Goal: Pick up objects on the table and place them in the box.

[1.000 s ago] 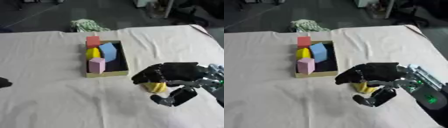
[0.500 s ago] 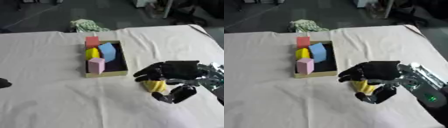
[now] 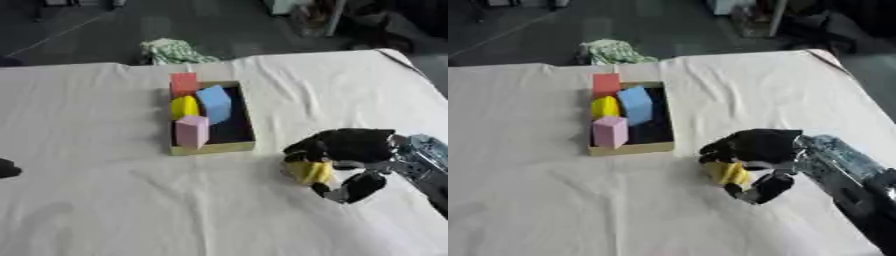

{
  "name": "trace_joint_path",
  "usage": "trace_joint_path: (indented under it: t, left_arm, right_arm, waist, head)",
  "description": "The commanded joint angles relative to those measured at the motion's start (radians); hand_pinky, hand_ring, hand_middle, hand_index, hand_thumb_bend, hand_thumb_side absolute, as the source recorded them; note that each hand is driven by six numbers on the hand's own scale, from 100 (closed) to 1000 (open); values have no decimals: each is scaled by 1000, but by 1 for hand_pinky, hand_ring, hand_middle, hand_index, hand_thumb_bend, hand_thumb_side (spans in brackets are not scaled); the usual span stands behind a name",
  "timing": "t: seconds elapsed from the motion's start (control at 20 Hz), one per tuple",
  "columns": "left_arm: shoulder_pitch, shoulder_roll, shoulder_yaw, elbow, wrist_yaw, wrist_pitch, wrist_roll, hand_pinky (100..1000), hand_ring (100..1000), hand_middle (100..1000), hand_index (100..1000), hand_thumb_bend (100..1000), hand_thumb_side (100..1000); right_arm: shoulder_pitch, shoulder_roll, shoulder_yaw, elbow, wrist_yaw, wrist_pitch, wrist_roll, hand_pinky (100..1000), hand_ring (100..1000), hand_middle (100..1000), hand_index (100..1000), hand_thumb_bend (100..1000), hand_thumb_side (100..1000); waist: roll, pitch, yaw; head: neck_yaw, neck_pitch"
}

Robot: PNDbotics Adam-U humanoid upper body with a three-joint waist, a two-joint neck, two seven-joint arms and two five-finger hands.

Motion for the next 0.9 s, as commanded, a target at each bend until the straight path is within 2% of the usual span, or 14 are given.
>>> trace_joint_path:
  t: [0.05,0.15,0.25,0.3,0.5,0.55,0.65,0.7,0.75,0.8,0.9]
  left_arm:
    - [-5,17,9,-22,-5,-2,0,757,643,595,802,100,566]
    - [-4,17,9,-22,-5,-1,0,757,643,595,802,100,567]
    - [-4,17,9,-22,-5,-1,0,757,643,595,802,100,566]
    - [-4,17,9,-22,-5,-2,0,757,643,594,802,100,566]
    - [-4,16,9,-22,-5,-2,1,758,643,595,802,100,567]
    - [-4,16,9,-22,-5,-1,1,758,643,595,802,100,567]
    - [-4,15,9,-22,-5,-1,1,758,643,594,802,100,568]
    - [-4,15,9,-22,-4,-1,1,758,643,595,802,100,567]
    - [-4,15,10,-22,-4,-1,1,758,643,594,802,100,567]
    - [-3,15,10,-22,-4,-1,1,758,643,594,802,100,567]
    - [-3,15,9,-22,-4,0,1,758,643,594,802,100,567]
  right_arm:
    - [-13,-15,-5,28,30,-2,-15,859,928,959,1000,100,456]
    - [-13,-12,-2,40,44,-5,-15,853,920,945,1000,100,437]
    - [-13,-9,-1,46,53,-5,-20,840,894,912,1000,100,330]
    - [-14,-8,-2,48,56,-4,-26,829,869,880,997,100,331]
    - [-21,-4,-8,45,58,13,-106,749,721,657,874,100,347]
    - [-24,-4,-9,45,58,19,-136,680,634,598,829,100,340]
    - [-29,-3,-8,48,64,30,-188,600,542,506,750,100,350]
    - [-32,-2,-6,50,67,34,-209,594,534,499,742,100,335]
    - [-37,-1,-5,50,68,36,-232,549,481,446,686,100,324]
    - [-42,-1,-5,48,68,37,-251,538,469,431,665,100,320]
    - [-51,-1,-5,45,66,40,-281,559,494,440,674,100,308]
  waist:
    - [1,-16,1]
    - [1,-16,1]
    - [0,-16,1]
    - [0,-16,1]
    - [1,-16,1]
    - [1,-16,1]
    - [1,-17,1]
    - [1,-17,2]
    - [1,-17,2]
    - [1,-17,3]
    - [1,-18,3]
  head:
    - [-1,-10]
    - [-1,-10]
    - [0,-10]
    - [0,-10]
    - [0,-11]
    - [0,-11]
    - [0,-11]
    - [-1,-11]
    - [-1,-12]
    - [-1,-12]
    - [-2,-12]
